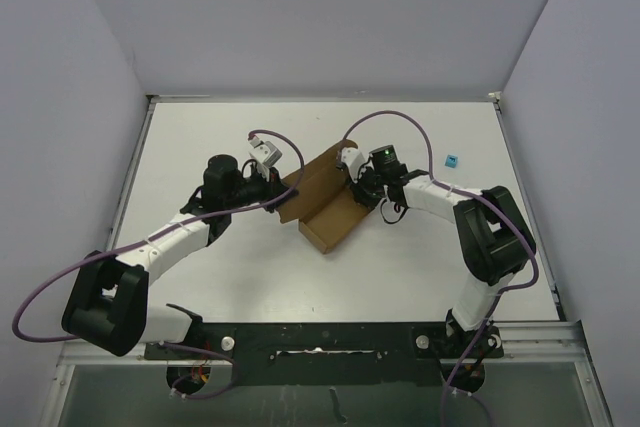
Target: Fold the paper box
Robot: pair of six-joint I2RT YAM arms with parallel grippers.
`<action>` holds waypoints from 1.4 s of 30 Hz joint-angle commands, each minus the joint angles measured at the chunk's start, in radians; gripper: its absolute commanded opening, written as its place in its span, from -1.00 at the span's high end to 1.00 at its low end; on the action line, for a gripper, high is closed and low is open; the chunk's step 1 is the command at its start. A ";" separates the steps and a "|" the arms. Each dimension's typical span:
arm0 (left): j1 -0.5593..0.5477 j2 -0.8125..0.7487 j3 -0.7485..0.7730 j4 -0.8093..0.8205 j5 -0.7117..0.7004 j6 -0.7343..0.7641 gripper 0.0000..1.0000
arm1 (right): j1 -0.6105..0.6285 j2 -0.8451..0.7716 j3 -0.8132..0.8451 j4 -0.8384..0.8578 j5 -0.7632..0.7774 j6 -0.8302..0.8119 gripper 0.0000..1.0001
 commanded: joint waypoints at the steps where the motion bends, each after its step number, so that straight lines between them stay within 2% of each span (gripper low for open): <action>1: -0.003 0.006 0.013 0.052 0.005 0.006 1.00 | 0.004 0.006 0.041 -0.012 0.040 -0.024 0.93; 7: -0.004 0.009 0.013 0.052 0.004 0.006 1.00 | 0.004 -0.007 0.039 -0.007 0.019 -0.014 0.68; 16: -0.011 0.017 0.014 0.057 0.013 0.003 1.00 | 0.026 0.018 0.035 0.016 0.053 -0.018 0.60; 18: -0.013 0.019 0.014 0.057 0.014 0.002 1.00 | 0.035 0.024 0.034 0.022 0.090 -0.020 0.64; 22: -0.014 0.019 0.014 0.057 0.011 0.003 1.00 | 0.039 0.031 0.036 0.031 0.168 0.001 0.88; 24: -0.014 0.019 0.014 0.057 0.011 0.003 1.00 | 0.040 0.030 0.037 0.026 0.148 0.007 0.88; 26: -0.015 0.019 0.016 0.057 0.012 0.003 1.00 | 0.038 0.032 0.048 0.009 0.110 0.014 0.81; 28: -0.014 0.017 0.015 0.056 0.012 0.003 1.00 | 0.032 0.032 0.063 -0.024 0.041 0.019 0.53; 30: -0.015 0.015 0.015 0.054 0.010 0.005 1.00 | 0.026 0.023 0.071 -0.038 0.000 0.018 0.34; 36: -0.014 0.016 0.016 0.052 0.008 0.005 1.00 | 0.000 -0.021 0.062 -0.041 -0.075 0.018 0.18; 42: -0.015 0.011 0.014 0.051 0.007 0.007 1.00 | -0.029 -0.064 0.066 -0.076 -0.136 -0.013 -0.08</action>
